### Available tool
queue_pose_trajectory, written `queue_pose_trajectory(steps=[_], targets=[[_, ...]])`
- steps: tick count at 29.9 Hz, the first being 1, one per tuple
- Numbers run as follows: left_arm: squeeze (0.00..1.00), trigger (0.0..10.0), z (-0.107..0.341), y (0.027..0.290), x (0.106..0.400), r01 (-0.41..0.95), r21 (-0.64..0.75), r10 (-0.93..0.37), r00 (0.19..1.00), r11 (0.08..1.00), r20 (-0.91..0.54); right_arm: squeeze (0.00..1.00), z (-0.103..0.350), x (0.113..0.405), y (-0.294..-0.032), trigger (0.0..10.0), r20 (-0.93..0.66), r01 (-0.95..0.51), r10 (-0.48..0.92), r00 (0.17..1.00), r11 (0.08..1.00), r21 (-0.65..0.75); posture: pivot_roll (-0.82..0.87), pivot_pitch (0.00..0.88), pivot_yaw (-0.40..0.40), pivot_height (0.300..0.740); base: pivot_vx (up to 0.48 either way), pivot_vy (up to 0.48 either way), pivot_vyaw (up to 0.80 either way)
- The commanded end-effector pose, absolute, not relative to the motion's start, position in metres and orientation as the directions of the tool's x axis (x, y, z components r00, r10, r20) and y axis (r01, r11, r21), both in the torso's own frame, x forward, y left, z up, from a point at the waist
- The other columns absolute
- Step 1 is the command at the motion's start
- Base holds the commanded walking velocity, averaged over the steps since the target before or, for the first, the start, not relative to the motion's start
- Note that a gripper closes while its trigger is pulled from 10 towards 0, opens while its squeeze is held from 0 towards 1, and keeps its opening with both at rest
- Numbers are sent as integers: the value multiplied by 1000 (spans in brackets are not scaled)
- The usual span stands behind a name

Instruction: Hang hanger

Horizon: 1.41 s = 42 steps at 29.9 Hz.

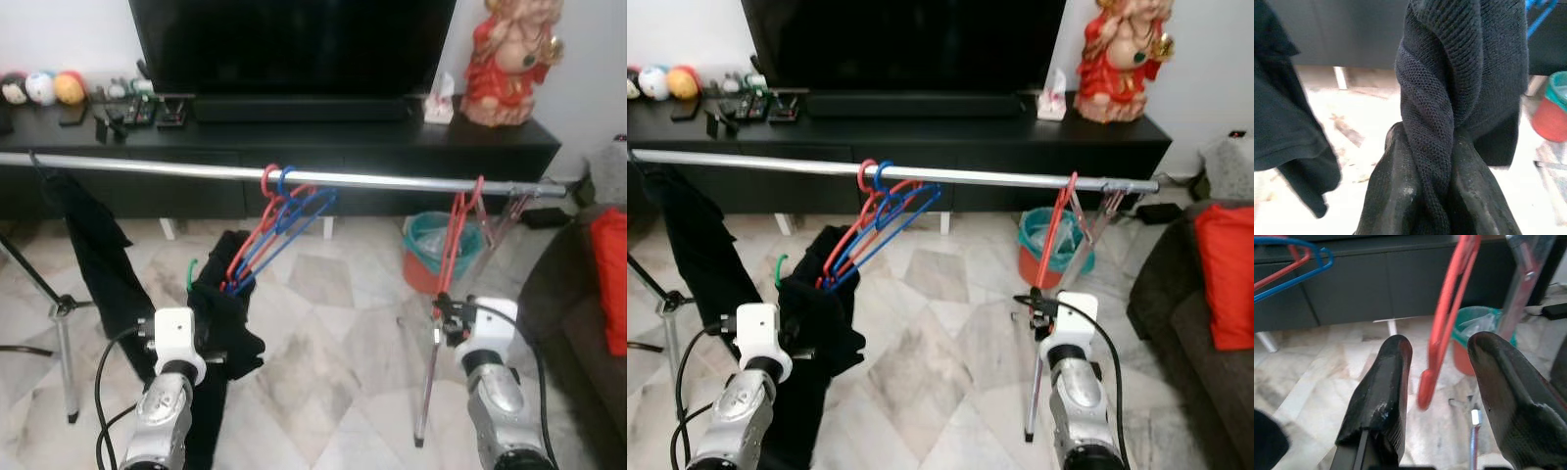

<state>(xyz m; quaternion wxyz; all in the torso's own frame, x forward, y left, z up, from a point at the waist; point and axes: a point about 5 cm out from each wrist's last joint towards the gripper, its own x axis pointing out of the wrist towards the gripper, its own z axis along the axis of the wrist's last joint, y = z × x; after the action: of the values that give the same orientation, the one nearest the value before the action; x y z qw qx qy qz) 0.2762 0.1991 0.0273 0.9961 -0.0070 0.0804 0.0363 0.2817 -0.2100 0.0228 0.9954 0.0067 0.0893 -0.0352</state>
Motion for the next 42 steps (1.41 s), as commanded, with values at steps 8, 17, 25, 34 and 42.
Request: queue_pose_trajectory(steps=[8,17,25,34,42], targets=[[0,10000,36,212,280,-138,50,143,983,989,-116,0,22,282,-211,10000,-191,53,-51,980,999,1,-68,0,-12,740,0,0,521],[0,10000,37,207,283,-131,68,138,984,989,-111,0,20,281,-213,10000,-208,50,-48,977,999,1,-70,0,-15,740,0,0,211],[0,10000,36,205,283,-127,75,136,984,989,-117,0,21,281,-214,10000,-201,47,-46,979,999,-1,-70,0,-17,740,0,0,700],[0,10000,35,200,283,-97,75,105,988,993,-116,0,21,281,-212,10000,-200,41,-40,979,999,3,-71,0,-14,740,0,-81,758],[0,10000,36,198,284,-80,82,89,990,993,-112,0,20,281,-213,10000,-211,52,-48,976,999,11,-70,0,-15,740,0,-351,195]])
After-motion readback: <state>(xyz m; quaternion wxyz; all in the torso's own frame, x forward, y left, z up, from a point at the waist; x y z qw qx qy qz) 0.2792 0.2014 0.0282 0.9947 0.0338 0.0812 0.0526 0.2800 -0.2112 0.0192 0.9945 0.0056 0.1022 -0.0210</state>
